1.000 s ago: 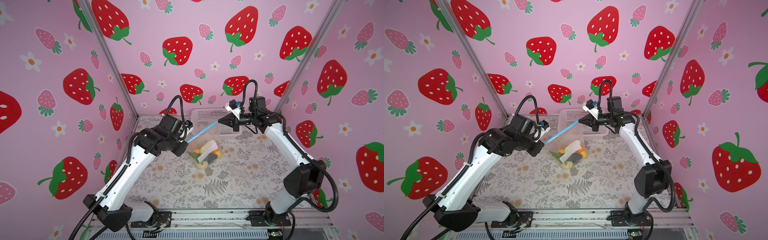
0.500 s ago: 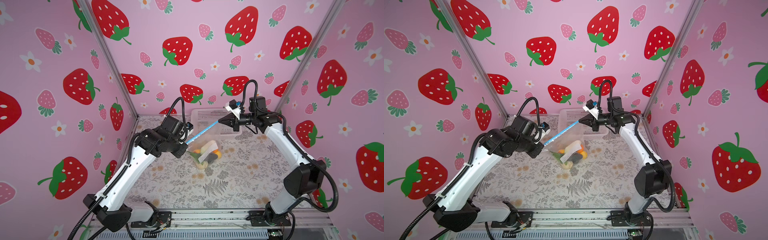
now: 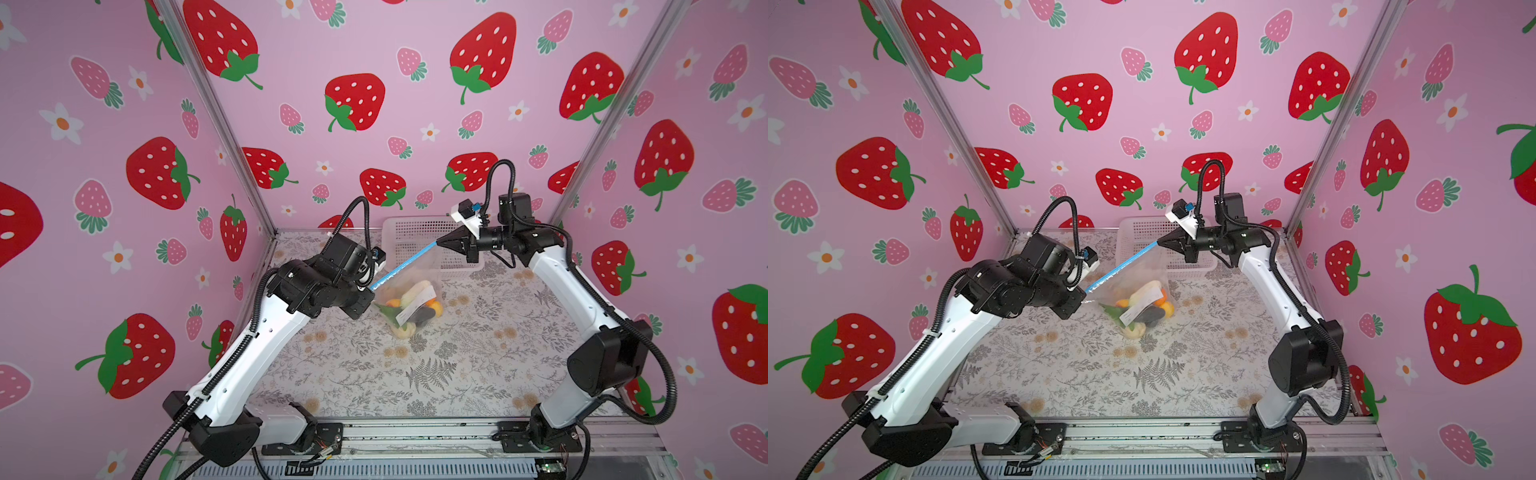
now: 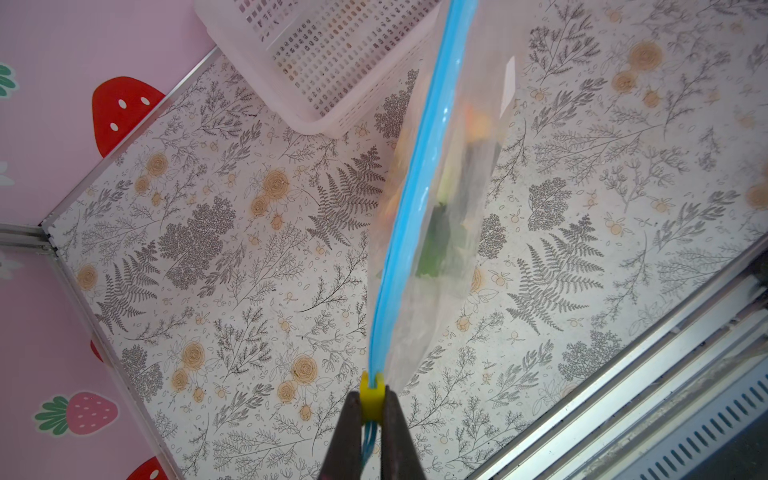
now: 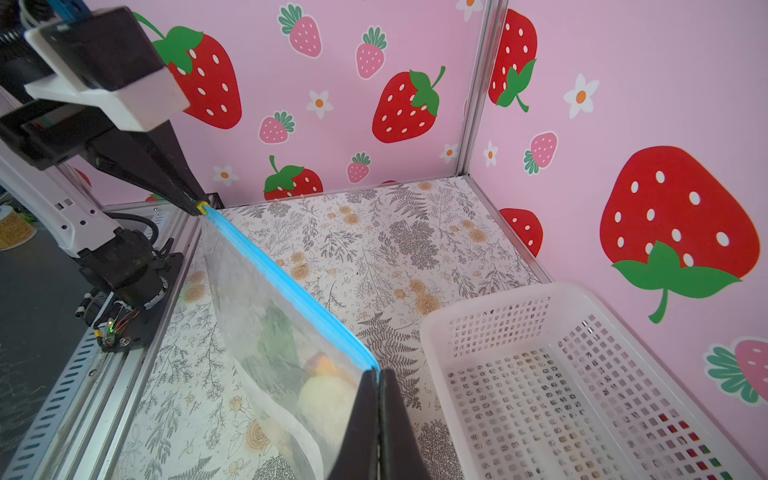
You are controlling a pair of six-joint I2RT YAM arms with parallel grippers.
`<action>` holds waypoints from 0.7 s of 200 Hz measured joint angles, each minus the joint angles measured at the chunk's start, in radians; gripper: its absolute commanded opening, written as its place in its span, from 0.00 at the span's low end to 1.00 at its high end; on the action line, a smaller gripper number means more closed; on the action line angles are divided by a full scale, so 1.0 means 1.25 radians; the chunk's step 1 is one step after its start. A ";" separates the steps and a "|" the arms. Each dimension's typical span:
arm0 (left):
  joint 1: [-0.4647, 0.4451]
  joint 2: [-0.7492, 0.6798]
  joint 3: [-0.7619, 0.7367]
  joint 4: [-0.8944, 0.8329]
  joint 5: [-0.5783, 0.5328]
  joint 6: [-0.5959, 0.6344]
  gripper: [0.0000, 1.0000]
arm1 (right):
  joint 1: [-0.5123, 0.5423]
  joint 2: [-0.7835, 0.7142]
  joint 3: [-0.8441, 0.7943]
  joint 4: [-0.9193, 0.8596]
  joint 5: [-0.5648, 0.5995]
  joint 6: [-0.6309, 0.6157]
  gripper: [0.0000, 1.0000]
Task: Place the food in the zip-top bag and seal the zipper
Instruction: 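Continue sliding the left gripper along the zipper toward the bag's far corner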
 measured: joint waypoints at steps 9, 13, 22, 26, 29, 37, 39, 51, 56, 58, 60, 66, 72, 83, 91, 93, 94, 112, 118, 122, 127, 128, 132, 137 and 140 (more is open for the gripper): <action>-0.001 -0.003 0.000 -0.002 -0.004 0.000 0.00 | 0.000 0.000 0.000 0.000 0.000 0.000 0.00; -0.001 -0.004 0.000 -0.003 -0.005 0.000 0.00 | 0.000 0.000 0.000 0.000 0.000 0.000 0.00; -0.002 -0.005 0.000 -0.005 -0.006 0.000 0.00 | 0.000 0.000 0.000 0.000 0.000 0.000 0.00; -0.002 -0.006 0.000 -0.005 -0.006 0.000 0.00 | 0.000 0.000 0.000 0.000 0.000 0.000 0.00; -0.002 -0.006 0.000 -0.006 -0.007 0.000 0.00 | 0.000 0.000 0.000 0.000 0.000 0.000 0.00; -0.003 -0.008 0.000 -0.007 -0.009 0.000 0.00 | 0.000 0.000 0.000 0.000 0.000 0.000 0.00; -0.003 -0.008 0.000 -0.007 -0.010 0.000 0.00 | 0.000 0.000 0.000 0.000 0.000 0.000 0.00; -0.004 -0.010 0.000 -0.009 -0.012 0.000 0.00 | 0.000 0.000 0.000 0.000 0.000 0.000 0.00; -0.004 -0.012 0.000 -0.010 -0.013 0.000 0.00 | 0.000 0.000 0.000 0.000 0.000 0.000 0.00; -0.004 -0.012 0.000 -0.010 -0.013 -0.001 0.00 | 0.000 0.000 0.000 0.000 0.000 0.000 0.00; -0.004 -0.012 0.000 -0.011 -0.013 -0.001 0.00 | 0.000 0.000 0.000 0.000 0.000 0.000 0.00; -0.004 -0.013 0.000 -0.012 -0.014 -0.001 0.00 | 0.000 0.000 0.000 0.000 0.000 0.000 0.00; -0.004 -0.013 0.000 -0.013 -0.015 0.000 0.00 | 0.000 0.000 0.000 0.000 0.000 0.000 0.00; -0.004 -0.014 0.000 -0.013 -0.018 -0.001 0.00 | 0.000 0.000 0.000 0.000 0.000 0.000 0.00; -0.005 -0.015 0.000 -0.014 -0.020 -0.001 0.00 | 0.000 0.000 0.000 0.000 0.000 0.000 0.00; -0.005 -0.015 0.000 -0.014 -0.020 -0.001 0.00 | 0.000 0.000 0.000 -0.001 0.000 0.000 0.00; -0.005 -0.015 0.000 -0.014 -0.020 0.000 0.00 | 0.000 0.000 0.000 -0.001 0.000 0.000 0.00; -0.007 -0.015 0.000 -0.016 -0.021 -0.001 0.00 | 0.000 0.000 0.000 0.000 0.000 0.000 0.00; -0.008 -0.015 0.000 -0.016 -0.021 -0.002 0.00 | 0.000 0.000 0.000 0.000 0.000 0.000 0.00; -0.008 -0.015 0.000 -0.016 -0.021 -0.002 0.00 | 0.000 0.000 0.000 0.000 -0.001 0.000 0.00; -0.008 -0.015 0.000 -0.017 -0.021 -0.003 0.00 | 0.000 0.000 0.000 0.000 -0.001 0.000 0.00; -0.008 -0.015 0.000 -0.017 -0.021 -0.003 0.00 | 0.000 0.000 0.000 0.000 -0.001 0.000 0.00; -0.008 -0.015 0.000 -0.017 -0.021 -0.003 0.00 | 0.000 0.000 0.000 0.000 -0.001 0.000 0.00; -0.008 -0.015 0.000 -0.017 -0.021 -0.003 0.00 | 0.000 0.000 0.000 0.000 -0.001 0.000 0.00; -0.009 -0.015 0.000 -0.018 -0.022 -0.004 0.00 | 0.000 0.000 0.000 0.000 -0.001 0.000 0.00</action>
